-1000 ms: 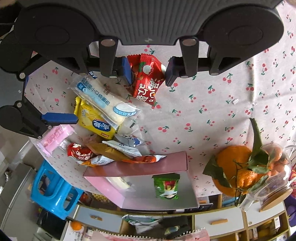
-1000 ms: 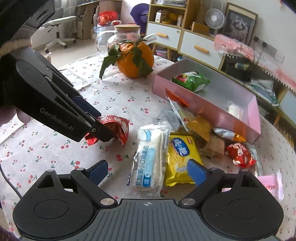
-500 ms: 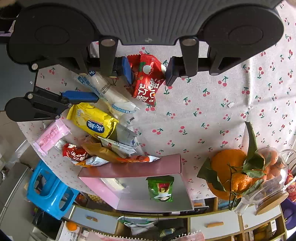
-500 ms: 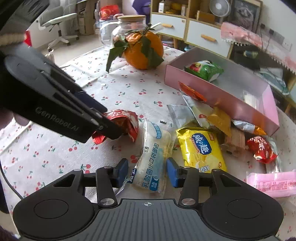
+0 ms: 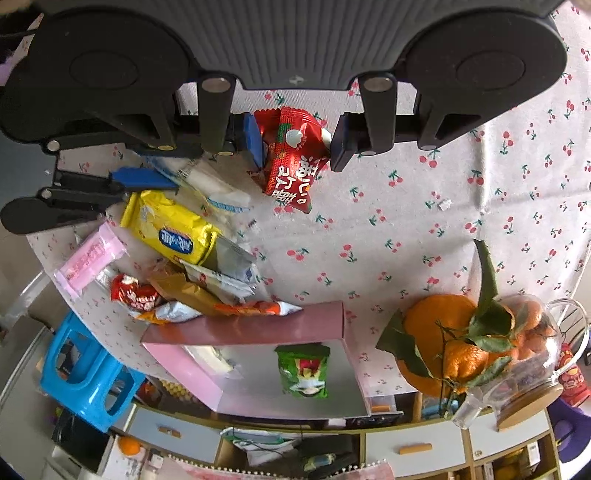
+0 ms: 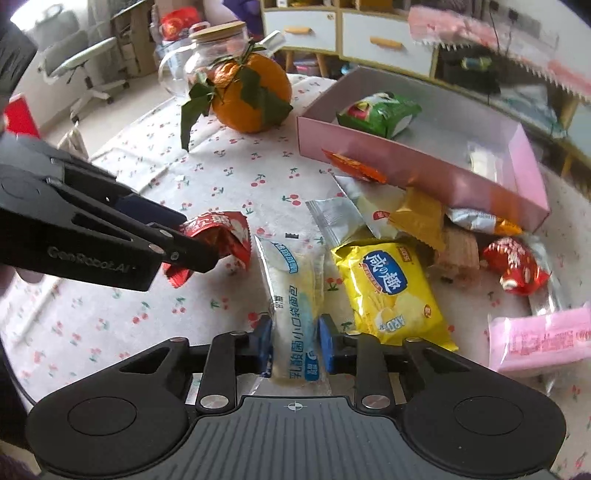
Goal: Organize snacks
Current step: 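Carry both packets into the pink box and open both tools, then move both tools back over the remaining snack pile, then grasp the yellow cracker packet with left tool while right tool grasps pink wafer packet, then lift both packets and carry them toward the pink box, then lower both packets into the pink box and open both tools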
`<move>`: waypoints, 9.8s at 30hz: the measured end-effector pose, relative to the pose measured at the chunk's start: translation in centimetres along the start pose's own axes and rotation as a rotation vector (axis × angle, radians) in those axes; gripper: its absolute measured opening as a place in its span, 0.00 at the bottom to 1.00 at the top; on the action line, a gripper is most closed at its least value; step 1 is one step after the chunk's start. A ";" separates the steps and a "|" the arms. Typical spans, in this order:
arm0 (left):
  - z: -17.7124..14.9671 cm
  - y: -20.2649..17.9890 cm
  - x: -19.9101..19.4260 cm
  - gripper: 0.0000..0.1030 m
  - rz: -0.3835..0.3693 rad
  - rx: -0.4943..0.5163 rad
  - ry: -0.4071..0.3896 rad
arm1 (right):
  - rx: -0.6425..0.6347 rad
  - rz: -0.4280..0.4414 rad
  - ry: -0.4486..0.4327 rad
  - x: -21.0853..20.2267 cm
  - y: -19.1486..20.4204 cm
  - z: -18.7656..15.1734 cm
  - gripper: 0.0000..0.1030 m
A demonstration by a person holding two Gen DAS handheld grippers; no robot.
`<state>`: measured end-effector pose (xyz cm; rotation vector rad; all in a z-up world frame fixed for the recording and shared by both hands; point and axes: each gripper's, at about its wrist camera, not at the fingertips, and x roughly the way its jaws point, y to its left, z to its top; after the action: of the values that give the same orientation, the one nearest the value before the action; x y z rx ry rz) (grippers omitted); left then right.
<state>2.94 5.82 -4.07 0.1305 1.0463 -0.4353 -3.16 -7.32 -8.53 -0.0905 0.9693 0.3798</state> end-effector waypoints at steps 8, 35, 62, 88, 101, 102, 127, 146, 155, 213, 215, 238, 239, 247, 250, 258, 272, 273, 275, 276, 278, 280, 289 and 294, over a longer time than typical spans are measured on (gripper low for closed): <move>1.2 0.5 -1.1 0.35 -0.013 -0.031 -0.041 | 0.238 0.151 0.034 -1.4 -2.6 1.3 0.16; 12.4 -2.7 2.4 0.35 -0.128 -0.116 -0.202 | 0.661 0.089 -0.197 -4.2 -15.4 8.2 0.16; 15.2 -2.3 9.7 0.35 0.011 -0.068 -0.261 | 0.702 0.060 -0.298 5.0 -21.2 10.4 0.12; 14.5 -4.3 6.4 0.82 -0.003 0.059 -0.220 | 0.617 -0.012 -0.287 -2.4 -19.9 10.6 0.65; 12.5 -5.0 1.8 0.99 0.109 0.046 -0.196 | 0.582 -0.097 -0.283 -8.0 -17.1 8.8 0.89; 12.2 -5.1 1.5 0.99 0.114 0.038 -0.181 | 0.573 -0.105 -0.282 -8.4 -16.7 8.6 0.89; 4.5 -7.1 3.2 0.96 0.119 -0.353 -0.070 | 0.660 -0.249 -0.145 -8.0 -17.7 1.1 0.94; 2.7 -9.8 5.8 0.62 0.084 -0.284 -0.062 | 0.833 -0.091 -0.071 -5.6 -20.8 -2.5 0.20; 0.9 -7.9 3.7 0.44 -0.044 -0.188 0.021 | 0.778 0.031 0.045 -6.3 -18.3 -5.5 0.23; -2.9 -8.8 2.7 0.52 -0.017 0.135 -0.133 | -0.132 -0.080 0.003 -3.7 -7.5 -5.8 0.60; -2.9 -8.8 2.7 0.52 -0.012 0.135 -0.133 | -0.132 -0.080 0.003 -3.7 -7.5 -5.7 0.55; -1.0 -7.7 0.4 0.45 -0.092 0.020 -0.110 | 0.134 0.003 -0.079 -7.2 -9.9 -3.1 0.30; -0.8 -7.6 0.2 0.45 -0.096 0.012 -0.112 | 0.157 0.008 -0.084 -7.4 -10.2 -2.9 0.30; 2.2 -6.4 -1.2 0.45 -0.079 -0.055 -0.159 | 0.346 0.025 -0.132 -8.0 -12.9 -0.3 0.30; 3.7 -6.0 -1.1 0.45 -0.065 -0.073 -0.165 | 0.414 0.047 -0.177 -8.0 -13.9 1.1 0.30; 8.0 -5.0 0.1 0.45 -0.041 -0.111 -0.190 | 0.605 0.103 -0.275 -6.2 -16.9 4.5 0.30; 15.2 -5.0 6.8 0.45 0.030 -0.063 -0.234 | 0.717 0.136 -0.360 0.5 -23.1 9.6 0.30; 15.4 -4.9 7.0 0.45 0.033 -0.056 -0.236 | 0.702 0.129 -0.361 1.1 -23.2 9.9 0.30; 16.1 -4.8 8.0 0.45 0.043 -0.046 -0.233 | 0.678 0.111 -0.358 2.0 -23.4 10.4 0.30; 16.4 -4.7 8.6 0.45 0.050 -0.046 -0.227 | 0.665 0.097 -0.355 2.5 -23.5 10.6 0.30; 16.9 -4.6 9.4 0.45 0.058 -0.048 -0.215 | 0.639 0.065 -0.345 3.3 -23.6 11.1 0.30; 17.1 -4.3 10.1 0.45 0.051 -0.057 -0.197 | 0.621 0.054 -0.349 3.7 -23.7 11.4 0.30; 17.9 -4.2 10.9 0.46 -0.013 -0.057 -0.179 | 0.621 0.035 -0.357 5.1 -24.5 11.7 0.30; 18.1 -4.4 11.3 0.46 -0.026 -0.038 -0.183 | 0.625 0.026 -0.369 5.1 -24.8 11.6 0.33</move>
<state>20.56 -7.02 -4.23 0.0422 0.8765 -0.4416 17.34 -26.14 -8.44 0.5439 0.6869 0.0965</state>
